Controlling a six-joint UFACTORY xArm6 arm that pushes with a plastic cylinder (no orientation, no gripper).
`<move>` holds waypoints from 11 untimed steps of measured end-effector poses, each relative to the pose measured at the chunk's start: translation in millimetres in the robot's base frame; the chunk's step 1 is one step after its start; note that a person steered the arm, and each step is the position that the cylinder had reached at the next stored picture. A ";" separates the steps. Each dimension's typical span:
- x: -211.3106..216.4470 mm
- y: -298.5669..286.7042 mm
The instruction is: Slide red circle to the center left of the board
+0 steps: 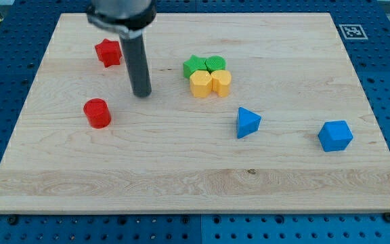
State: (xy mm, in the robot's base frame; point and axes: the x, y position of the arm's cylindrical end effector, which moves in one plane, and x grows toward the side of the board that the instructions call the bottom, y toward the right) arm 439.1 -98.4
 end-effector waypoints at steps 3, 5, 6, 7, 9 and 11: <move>58.5 -58.7; 20.9 -95.2; 30.3 -64.9; 20.4 -55.3; -10.5 -104.0; -5.0 -39.4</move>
